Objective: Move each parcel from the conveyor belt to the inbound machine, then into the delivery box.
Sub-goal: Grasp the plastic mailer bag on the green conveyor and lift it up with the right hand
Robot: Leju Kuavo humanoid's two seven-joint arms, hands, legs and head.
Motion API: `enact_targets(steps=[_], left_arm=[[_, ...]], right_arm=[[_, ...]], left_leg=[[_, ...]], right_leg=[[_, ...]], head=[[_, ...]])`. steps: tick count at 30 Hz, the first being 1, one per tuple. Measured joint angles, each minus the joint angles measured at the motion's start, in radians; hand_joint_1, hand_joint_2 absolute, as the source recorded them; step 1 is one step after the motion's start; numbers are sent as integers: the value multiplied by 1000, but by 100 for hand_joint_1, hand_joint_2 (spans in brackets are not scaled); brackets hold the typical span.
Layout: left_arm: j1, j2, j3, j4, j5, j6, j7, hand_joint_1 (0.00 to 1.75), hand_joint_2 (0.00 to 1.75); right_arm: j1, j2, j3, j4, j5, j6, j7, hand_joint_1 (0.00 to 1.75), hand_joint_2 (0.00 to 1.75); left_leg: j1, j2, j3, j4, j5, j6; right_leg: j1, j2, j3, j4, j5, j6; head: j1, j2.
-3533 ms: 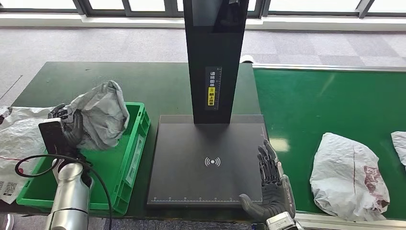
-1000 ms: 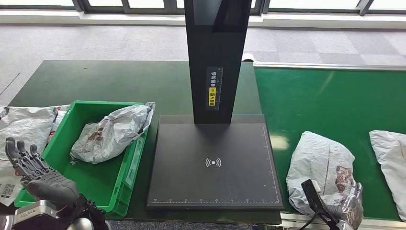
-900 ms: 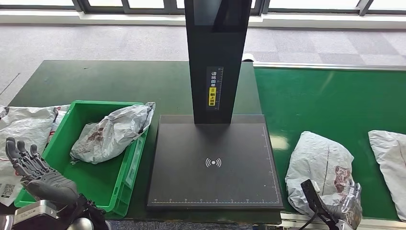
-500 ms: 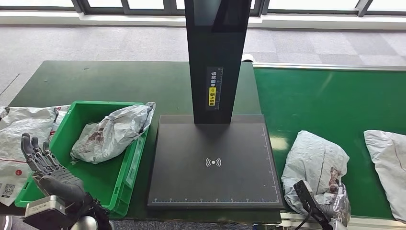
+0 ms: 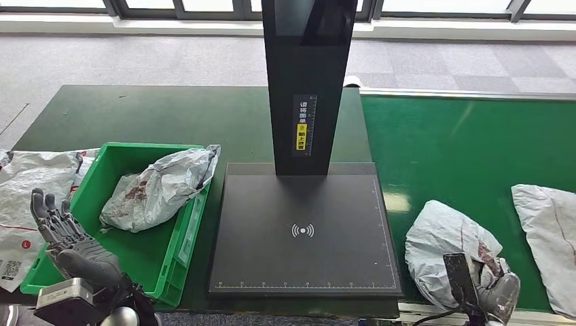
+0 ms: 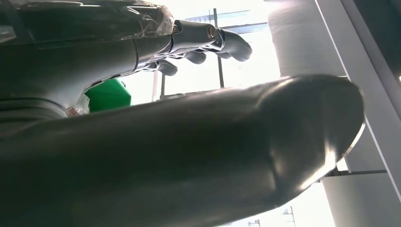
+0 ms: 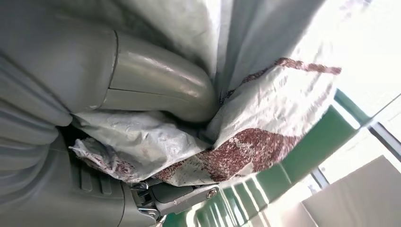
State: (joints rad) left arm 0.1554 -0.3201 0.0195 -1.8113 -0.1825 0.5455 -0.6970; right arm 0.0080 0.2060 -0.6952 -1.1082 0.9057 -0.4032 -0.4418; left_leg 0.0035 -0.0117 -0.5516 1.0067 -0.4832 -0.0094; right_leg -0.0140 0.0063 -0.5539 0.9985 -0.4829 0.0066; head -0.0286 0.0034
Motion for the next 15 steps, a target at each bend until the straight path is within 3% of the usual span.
enact_targets(steps=[6,15], left_arm=[[2,0,0,5,6,15,-3,0,0],[2,0,0,8,10,22,-3,0,0]], right_arm=[[30,31,0,-116,-176,-39,-121,175,175],[54,59,1,-210,-234,-65,-175,175,175]], left_leg=[[0,0,-1,0,0,0],[0,0,-1,0,0,0]], right_leg=[[0,0,-1,0,0,0],[0,-1,-1,0,0,1]], head=[[0,0],[0,0]])
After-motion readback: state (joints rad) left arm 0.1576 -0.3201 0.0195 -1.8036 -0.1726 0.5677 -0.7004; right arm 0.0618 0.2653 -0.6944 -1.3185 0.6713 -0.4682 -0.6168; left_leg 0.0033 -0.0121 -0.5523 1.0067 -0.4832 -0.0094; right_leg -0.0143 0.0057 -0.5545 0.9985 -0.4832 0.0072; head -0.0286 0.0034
